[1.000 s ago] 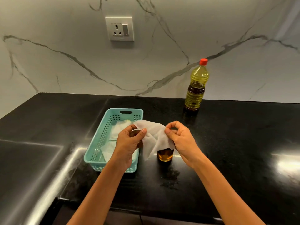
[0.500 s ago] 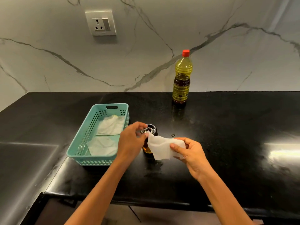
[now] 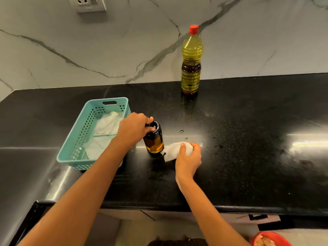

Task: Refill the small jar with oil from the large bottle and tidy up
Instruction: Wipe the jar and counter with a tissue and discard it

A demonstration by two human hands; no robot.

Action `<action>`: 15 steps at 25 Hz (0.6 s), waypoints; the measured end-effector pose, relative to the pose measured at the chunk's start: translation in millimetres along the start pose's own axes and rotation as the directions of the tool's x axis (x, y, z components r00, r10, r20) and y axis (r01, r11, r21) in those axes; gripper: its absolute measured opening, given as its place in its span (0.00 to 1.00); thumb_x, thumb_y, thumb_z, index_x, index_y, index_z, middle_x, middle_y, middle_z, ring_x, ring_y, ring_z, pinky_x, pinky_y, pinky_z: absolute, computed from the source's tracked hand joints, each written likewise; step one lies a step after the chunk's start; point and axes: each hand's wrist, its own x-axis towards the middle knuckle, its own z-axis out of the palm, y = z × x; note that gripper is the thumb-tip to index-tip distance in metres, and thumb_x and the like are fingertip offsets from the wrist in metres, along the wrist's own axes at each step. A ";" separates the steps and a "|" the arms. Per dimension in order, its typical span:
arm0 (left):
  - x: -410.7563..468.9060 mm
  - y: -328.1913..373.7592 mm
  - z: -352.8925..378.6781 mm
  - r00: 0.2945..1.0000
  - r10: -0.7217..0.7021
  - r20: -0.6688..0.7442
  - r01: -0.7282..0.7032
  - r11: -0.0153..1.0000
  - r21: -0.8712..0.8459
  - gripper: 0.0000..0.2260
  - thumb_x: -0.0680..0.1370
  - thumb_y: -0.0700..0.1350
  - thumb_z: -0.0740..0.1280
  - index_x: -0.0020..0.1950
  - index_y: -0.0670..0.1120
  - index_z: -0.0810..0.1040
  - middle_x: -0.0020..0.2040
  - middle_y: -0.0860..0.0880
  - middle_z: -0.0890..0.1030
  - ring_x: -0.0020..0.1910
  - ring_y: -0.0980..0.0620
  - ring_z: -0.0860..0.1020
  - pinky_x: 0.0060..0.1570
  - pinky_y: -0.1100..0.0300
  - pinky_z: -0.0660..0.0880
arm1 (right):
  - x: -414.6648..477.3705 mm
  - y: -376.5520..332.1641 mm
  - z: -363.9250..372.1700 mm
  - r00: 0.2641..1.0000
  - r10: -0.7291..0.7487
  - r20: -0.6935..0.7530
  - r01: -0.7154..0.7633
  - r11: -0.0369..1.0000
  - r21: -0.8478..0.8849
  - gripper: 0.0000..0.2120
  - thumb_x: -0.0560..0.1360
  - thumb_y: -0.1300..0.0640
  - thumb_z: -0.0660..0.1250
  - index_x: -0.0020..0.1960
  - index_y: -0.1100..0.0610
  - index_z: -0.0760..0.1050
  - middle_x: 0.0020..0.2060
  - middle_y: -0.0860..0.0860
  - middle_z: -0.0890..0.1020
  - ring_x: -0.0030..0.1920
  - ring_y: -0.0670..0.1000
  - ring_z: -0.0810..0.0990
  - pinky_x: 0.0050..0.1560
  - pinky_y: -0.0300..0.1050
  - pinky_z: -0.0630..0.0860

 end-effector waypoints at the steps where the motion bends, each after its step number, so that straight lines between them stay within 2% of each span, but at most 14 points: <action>1: 0.6 0.3 -0.8 1.000 -0.002 -0.006 0.002 1.000 0.004 0.18 0.78 0.52 0.62 0.68 0.51 0.71 0.58 0.42 0.79 0.58 0.44 0.76 0.52 0.53 0.73 | -1.9 -1.4 8.4 1.000 0.004 0.015 -0.004 0.999 0.032 0.04 0.77 0.58 0.64 0.50 0.57 0.73 0.44 0.49 0.75 0.47 0.50 0.75 0.32 0.21 0.68; 3: 0.1 1.6 -0.2 0.999 -0.036 -0.022 0.034 0.996 -0.081 0.17 0.77 0.51 0.64 0.65 0.50 0.74 0.55 0.42 0.80 0.54 0.44 0.77 0.48 0.55 0.71 | -10.7 -8.6 26.3 0.983 -0.002 0.186 -0.026 0.989 0.145 0.06 0.76 0.54 0.65 0.49 0.56 0.74 0.43 0.49 0.78 0.47 0.48 0.77 0.36 0.23 0.70; 5: 1.4 3.6 2.0 0.998 -0.067 -0.024 0.062 0.986 -0.155 0.16 0.76 0.50 0.66 0.62 0.49 0.77 0.53 0.42 0.81 0.52 0.44 0.78 0.46 0.57 0.69 | -21.5 -11.9 37.2 0.927 -0.052 0.372 -0.032 0.975 0.218 0.11 0.79 0.52 0.59 0.57 0.55 0.75 0.51 0.46 0.78 0.53 0.44 0.76 0.50 0.29 0.72; 7: 3.4 4.5 3.4 0.997 -0.076 -0.023 0.070 0.980 -0.186 0.15 0.75 0.49 0.67 0.61 0.48 0.78 0.51 0.42 0.82 0.51 0.44 0.78 0.47 0.56 0.70 | -29.3 -1.0 39.8 0.884 -0.104 0.457 0.022 0.983 0.182 0.19 0.81 0.54 0.54 0.70 0.56 0.65 0.64 0.44 0.71 0.66 0.43 0.68 0.67 0.37 0.66; 8: 4.1 4.4 3.0 0.997 -0.076 -0.029 0.069 0.978 -0.197 0.15 0.75 0.49 0.68 0.61 0.47 0.78 0.52 0.42 0.82 0.51 0.44 0.78 0.47 0.56 0.71 | -31.3 7.6 39.4 0.865 -0.102 0.492 0.039 0.990 0.136 0.21 0.81 0.54 0.53 0.73 0.55 0.59 0.68 0.45 0.67 0.69 0.44 0.65 0.70 0.40 0.62; 10: 5.1 3.3 2.2 0.997 -0.069 -0.040 0.059 0.975 -0.214 0.16 0.74 0.48 0.69 0.61 0.46 0.77 0.53 0.42 0.81 0.51 0.44 0.78 0.47 0.57 0.70 | -29.5 22.2 40.7 0.836 -0.032 0.549 0.036 0.999 0.003 0.23 0.82 0.53 0.51 0.76 0.51 0.52 0.71 0.51 0.65 0.70 0.49 0.64 0.71 0.48 0.62; 12: 5.2 2.5 3.1 0.997 -0.066 -0.038 0.057 0.975 -0.217 0.17 0.74 0.47 0.69 0.62 0.46 0.77 0.54 0.42 0.81 0.52 0.44 0.78 0.48 0.57 0.70 | -24.1 19.9 44.1 0.829 0.030 0.558 0.017 0.997 -0.079 0.23 0.82 0.53 0.50 0.76 0.52 0.50 0.73 0.53 0.63 0.72 0.51 0.60 0.72 0.51 0.59; 15: 5.5 3.5 3.5 0.998 -0.058 -0.036 0.050 0.979 -0.200 0.17 0.73 0.48 0.69 0.62 0.46 0.77 0.55 0.42 0.81 0.53 0.45 0.78 0.50 0.56 0.72 | -20.3 5.1 43.8 0.836 -0.115 0.536 0.127 0.992 0.016 0.23 0.82 0.55 0.50 0.76 0.55 0.52 0.74 0.52 0.60 0.73 0.48 0.58 0.73 0.47 0.58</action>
